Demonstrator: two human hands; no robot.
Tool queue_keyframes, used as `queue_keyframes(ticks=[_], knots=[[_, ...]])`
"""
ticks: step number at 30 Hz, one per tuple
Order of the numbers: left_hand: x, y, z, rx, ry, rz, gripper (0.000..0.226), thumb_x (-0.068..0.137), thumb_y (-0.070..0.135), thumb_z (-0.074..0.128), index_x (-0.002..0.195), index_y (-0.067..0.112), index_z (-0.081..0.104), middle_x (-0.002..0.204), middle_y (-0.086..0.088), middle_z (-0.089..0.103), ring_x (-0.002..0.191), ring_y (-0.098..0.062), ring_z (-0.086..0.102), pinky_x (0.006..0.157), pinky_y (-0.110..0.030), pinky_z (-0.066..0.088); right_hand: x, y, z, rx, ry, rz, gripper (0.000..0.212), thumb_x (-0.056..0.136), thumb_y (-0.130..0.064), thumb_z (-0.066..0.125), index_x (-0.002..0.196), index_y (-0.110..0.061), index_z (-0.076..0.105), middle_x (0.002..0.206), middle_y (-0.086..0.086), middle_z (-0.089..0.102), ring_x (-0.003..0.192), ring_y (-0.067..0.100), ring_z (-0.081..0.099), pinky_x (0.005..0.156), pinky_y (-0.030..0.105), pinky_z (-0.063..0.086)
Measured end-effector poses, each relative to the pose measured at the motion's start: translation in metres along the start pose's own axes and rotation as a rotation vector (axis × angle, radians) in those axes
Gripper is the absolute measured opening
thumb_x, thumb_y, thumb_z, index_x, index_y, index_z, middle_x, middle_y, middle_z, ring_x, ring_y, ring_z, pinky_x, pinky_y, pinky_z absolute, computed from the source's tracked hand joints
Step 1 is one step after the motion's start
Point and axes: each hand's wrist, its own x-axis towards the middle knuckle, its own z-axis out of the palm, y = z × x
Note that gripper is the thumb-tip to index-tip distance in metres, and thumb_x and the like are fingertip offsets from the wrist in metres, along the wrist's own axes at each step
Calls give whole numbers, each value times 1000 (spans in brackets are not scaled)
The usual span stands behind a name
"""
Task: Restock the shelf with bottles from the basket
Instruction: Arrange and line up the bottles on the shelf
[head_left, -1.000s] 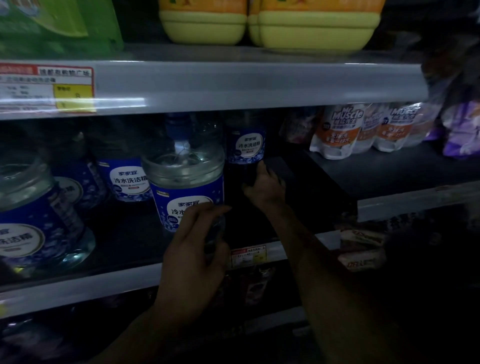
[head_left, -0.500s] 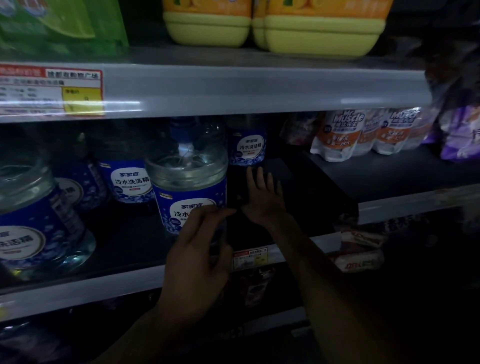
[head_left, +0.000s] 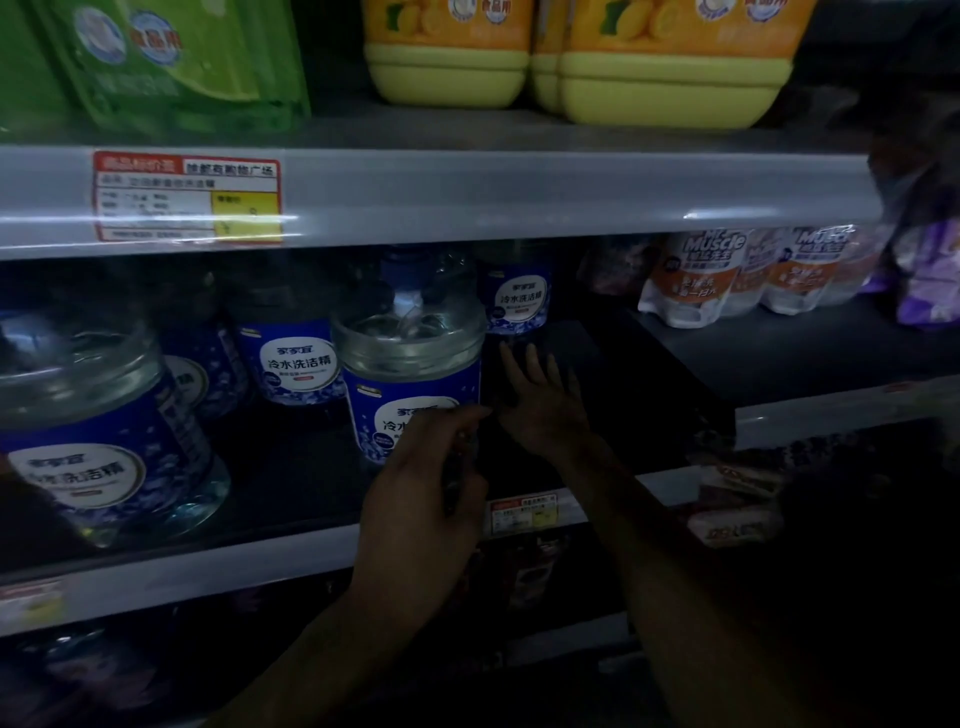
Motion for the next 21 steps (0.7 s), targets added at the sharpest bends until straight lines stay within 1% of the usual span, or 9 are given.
queue_keyframes(ticks=[2,4,6,8,11,14,17,19,21], knots=[[-1,-1,-1,-11,0,-5,59,87,-7,65,136,26,60,127,13,60,121,8,52,96,-1,37,-2,-1,1,6,7,-6,77,99,-65,33,160,-38,-6,170,3,-11,155,33,-11,124,56,-1],[-1,-2,-4,1,3,-2,55,88,-2,64,136,25,60,128,14,60,120,8,53,97,-1,38,-1,-2,1,12,22,5,77,99,-67,32,160,-40,-6,169,3,-14,154,33,-15,123,57,-1],[-2,-4,-6,14,9,-2,50,89,9,58,137,25,60,128,16,60,117,8,53,97,-2,39,0,-3,2,38,35,35,79,98,-68,33,160,-40,-8,168,8,-18,154,34,-18,124,56,-1],[-2,-6,-8,31,2,1,49,90,14,56,137,24,60,129,16,60,118,4,54,97,-3,39,1,-5,2,71,34,84,84,95,-72,34,158,-41,-12,166,16,-21,153,36,-19,124,54,-1],[-3,-9,-9,52,-12,17,49,90,10,59,136,26,59,128,16,60,116,1,56,95,-1,38,3,-5,0,87,28,108,86,92,-76,35,156,-46,-14,166,19,-16,154,37,-14,124,53,-1],[-2,-11,-10,55,-14,16,49,90,13,56,137,28,58,128,15,61,116,0,56,95,-1,38,3,-5,-1,50,-2,61,78,93,-76,32,155,-52,-10,168,14,-14,154,35,-13,123,56,-4],[-3,-13,-12,61,-33,28,49,91,15,55,137,29,57,128,17,60,116,1,56,94,0,38,5,-6,0,25,-8,71,75,94,-75,31,154,-55,-9,168,10,-16,154,35,-15,123,56,-6],[-4,-15,-14,61,-39,40,49,91,14,56,137,30,56,128,19,59,116,1,56,94,-2,40,6,-7,1,24,-3,72,74,95,-75,30,154,-55,-10,168,11,-18,154,35,-17,122,56,-6],[-5,-16,-15,70,-34,47,48,91,14,56,136,30,56,128,20,58,117,1,56,94,-8,43,7,-7,1,21,-4,63,73,95,-74,30,154,-55,-10,167,12,-20,154,33,-19,122,57,-7]])
